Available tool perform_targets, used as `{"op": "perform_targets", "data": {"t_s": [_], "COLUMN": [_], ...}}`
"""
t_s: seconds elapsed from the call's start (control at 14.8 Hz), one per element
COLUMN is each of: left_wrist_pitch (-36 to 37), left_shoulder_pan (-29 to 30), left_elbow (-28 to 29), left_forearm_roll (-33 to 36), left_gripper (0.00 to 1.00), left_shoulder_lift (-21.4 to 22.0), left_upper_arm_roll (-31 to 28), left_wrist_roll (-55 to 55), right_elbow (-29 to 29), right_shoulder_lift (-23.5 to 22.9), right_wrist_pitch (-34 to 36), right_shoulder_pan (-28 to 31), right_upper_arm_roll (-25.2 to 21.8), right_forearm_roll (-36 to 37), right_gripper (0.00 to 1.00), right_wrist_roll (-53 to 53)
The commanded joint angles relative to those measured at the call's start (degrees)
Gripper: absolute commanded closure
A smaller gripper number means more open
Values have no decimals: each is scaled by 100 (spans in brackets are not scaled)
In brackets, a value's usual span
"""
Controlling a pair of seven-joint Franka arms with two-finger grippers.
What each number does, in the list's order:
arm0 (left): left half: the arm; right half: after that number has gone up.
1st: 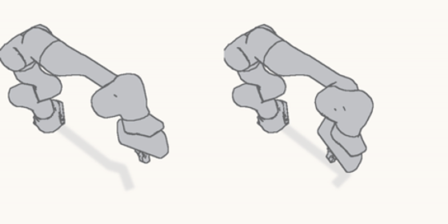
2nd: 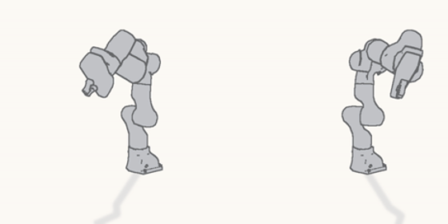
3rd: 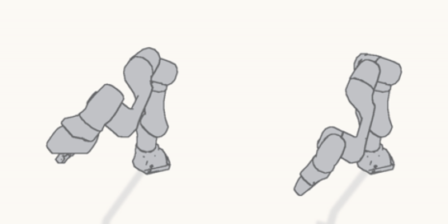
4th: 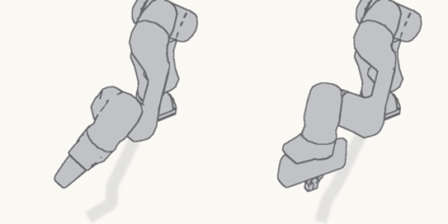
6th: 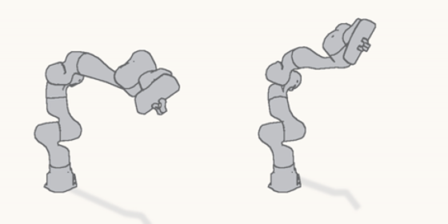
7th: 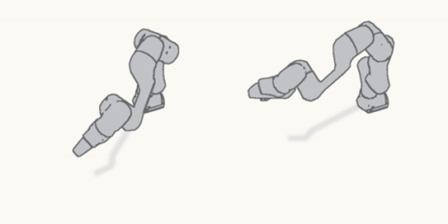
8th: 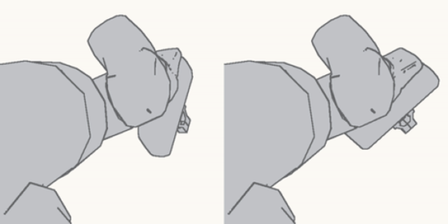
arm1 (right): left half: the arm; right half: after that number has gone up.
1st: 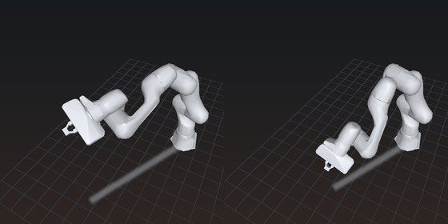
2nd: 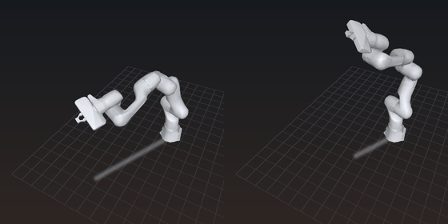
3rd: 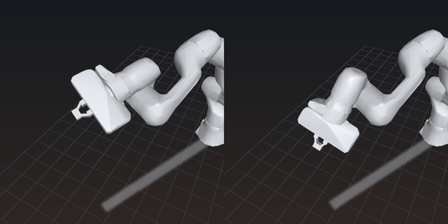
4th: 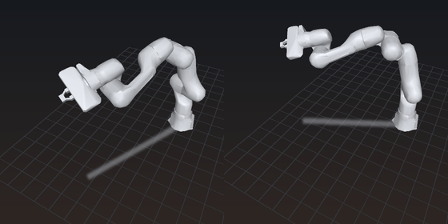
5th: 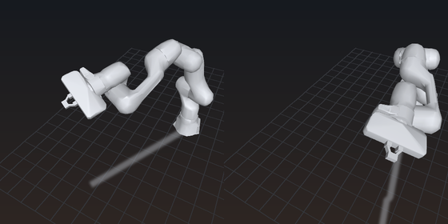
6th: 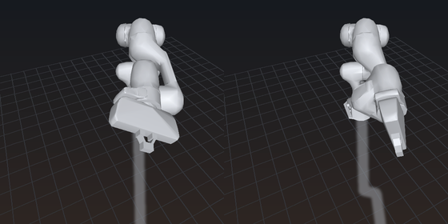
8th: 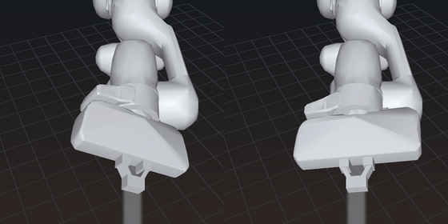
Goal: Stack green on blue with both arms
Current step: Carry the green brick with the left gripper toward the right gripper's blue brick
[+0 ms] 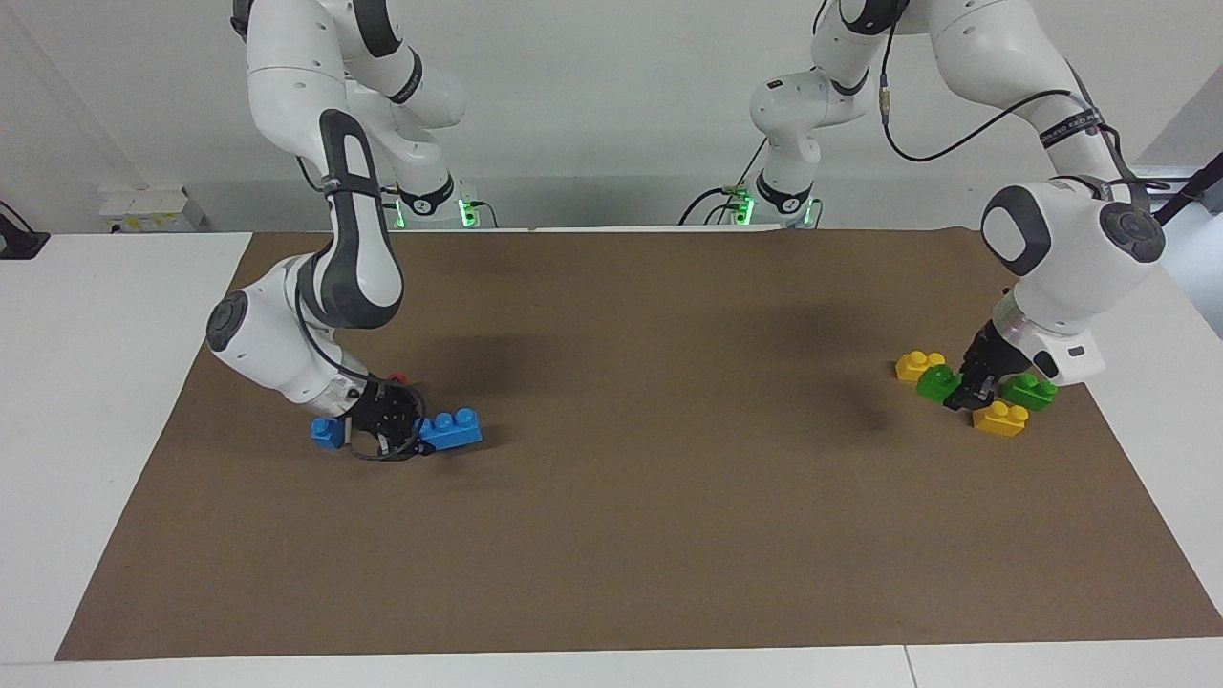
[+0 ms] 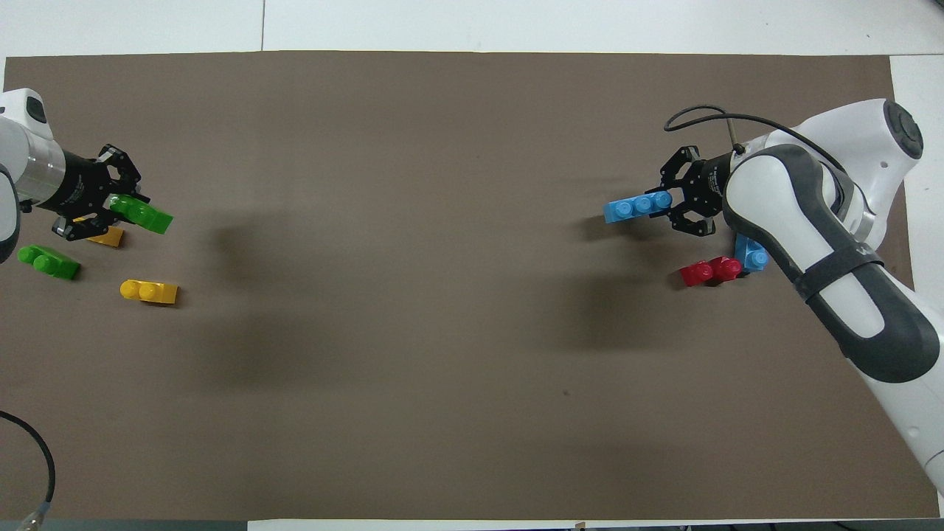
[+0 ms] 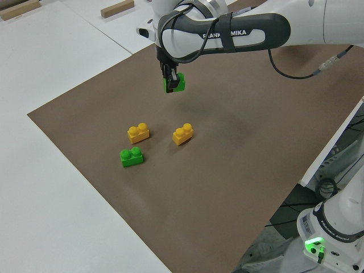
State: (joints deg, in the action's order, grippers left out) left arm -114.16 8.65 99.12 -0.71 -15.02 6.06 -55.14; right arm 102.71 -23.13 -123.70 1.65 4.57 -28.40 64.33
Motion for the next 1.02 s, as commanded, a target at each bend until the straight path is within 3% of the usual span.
{"op": "perform_targets", "data": {"t_s": [0.0,0.54,0.95], "left_wrist_pitch": [139,394,298], "left_shoulder_pan": [-380,-1435,-2164], "left_elbow": [81,125,221], "left_forearm_roll": [124,115,115], "left_gripper": [100,100,100], "left_shoulder_lift": [201,596,667], "left_upper_arm_roll": [-34,-26,-26], "left_wrist_roll": [-1171,-3825,-5805], "right_elbow": [65,187,802], "right_shoulder_lift": [335,502,573], "right_wrist_pitch": [205,-171,-1628], "right_shoulder_pan": [-383,-1429,-2247], "right_upper_arm_roll": [0,-17,-8], "right_forearm_roll": [-157,-157,-157], "right_gripper": [100,100,100], "right_wrist_roll": [325,2179,3136]}}
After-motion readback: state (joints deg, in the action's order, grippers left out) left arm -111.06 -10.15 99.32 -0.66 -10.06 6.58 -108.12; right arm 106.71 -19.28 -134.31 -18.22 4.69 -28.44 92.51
